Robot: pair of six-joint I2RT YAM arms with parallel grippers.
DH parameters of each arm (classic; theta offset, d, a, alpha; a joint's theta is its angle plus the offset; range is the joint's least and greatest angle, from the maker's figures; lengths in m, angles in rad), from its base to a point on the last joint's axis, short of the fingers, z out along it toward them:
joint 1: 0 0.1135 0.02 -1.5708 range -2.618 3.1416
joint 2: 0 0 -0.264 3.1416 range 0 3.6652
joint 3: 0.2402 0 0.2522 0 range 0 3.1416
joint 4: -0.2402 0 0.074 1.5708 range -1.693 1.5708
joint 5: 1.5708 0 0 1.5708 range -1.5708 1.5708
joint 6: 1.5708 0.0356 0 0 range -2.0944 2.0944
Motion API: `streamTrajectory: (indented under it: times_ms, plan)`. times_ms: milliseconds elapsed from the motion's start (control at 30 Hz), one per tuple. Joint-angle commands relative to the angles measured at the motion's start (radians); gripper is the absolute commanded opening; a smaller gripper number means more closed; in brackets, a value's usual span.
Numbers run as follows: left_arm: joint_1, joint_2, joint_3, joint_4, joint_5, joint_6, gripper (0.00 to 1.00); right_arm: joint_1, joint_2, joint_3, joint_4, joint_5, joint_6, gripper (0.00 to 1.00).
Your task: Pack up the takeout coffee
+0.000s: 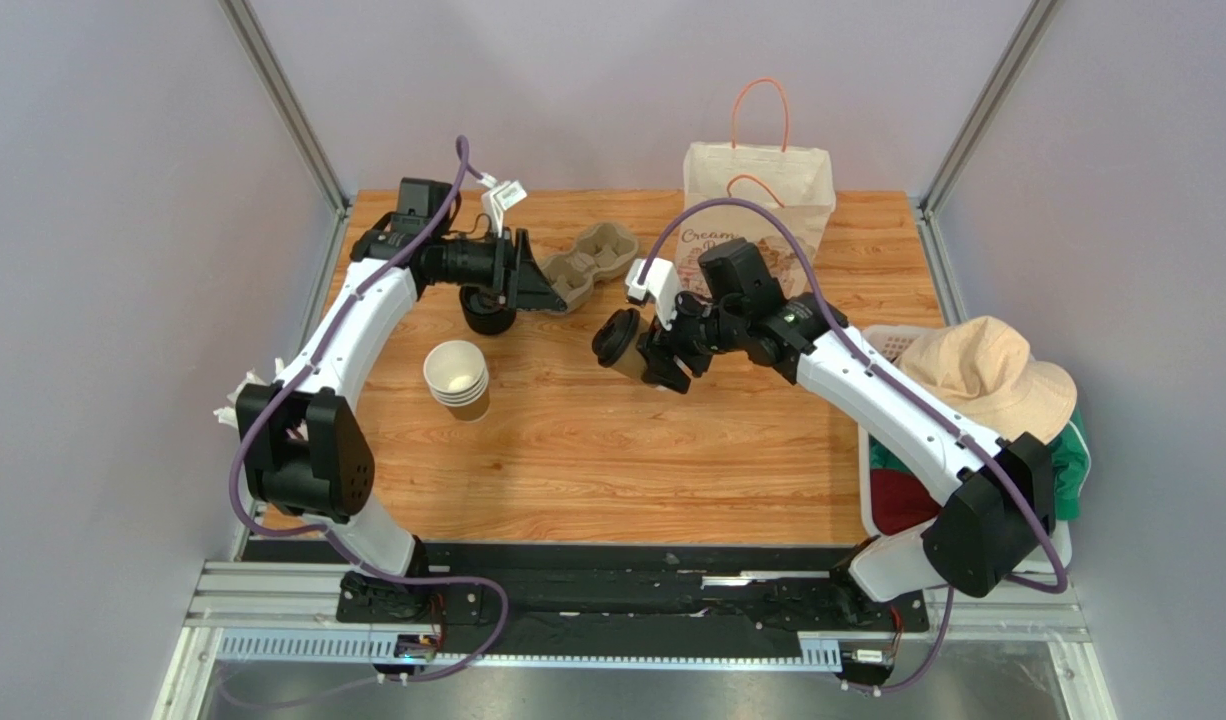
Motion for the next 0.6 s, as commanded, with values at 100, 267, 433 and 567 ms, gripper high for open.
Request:
streamTrajectory:
  times_ms: [100,267,433,567]
  plan:
    - [-0.055,0.01,0.057,-0.048,0.036,-0.061,0.68,0.031,-0.043,-0.004,0.044,0.093,-0.042,0.6]
    - [-0.105,0.024,0.046,-0.057,0.021,-0.058,0.68,0.036,-0.052,-0.004,0.054,0.119,-0.034,0.6]
    - [-0.114,0.058,0.037,-0.065,0.024,-0.066,0.66,0.037,-0.063,-0.018,0.073,0.147,-0.037,0.59]
    - [-0.115,0.099,0.034,-0.067,0.041,-0.081,0.64,0.037,-0.069,-0.018,0.076,0.15,-0.034,0.6]
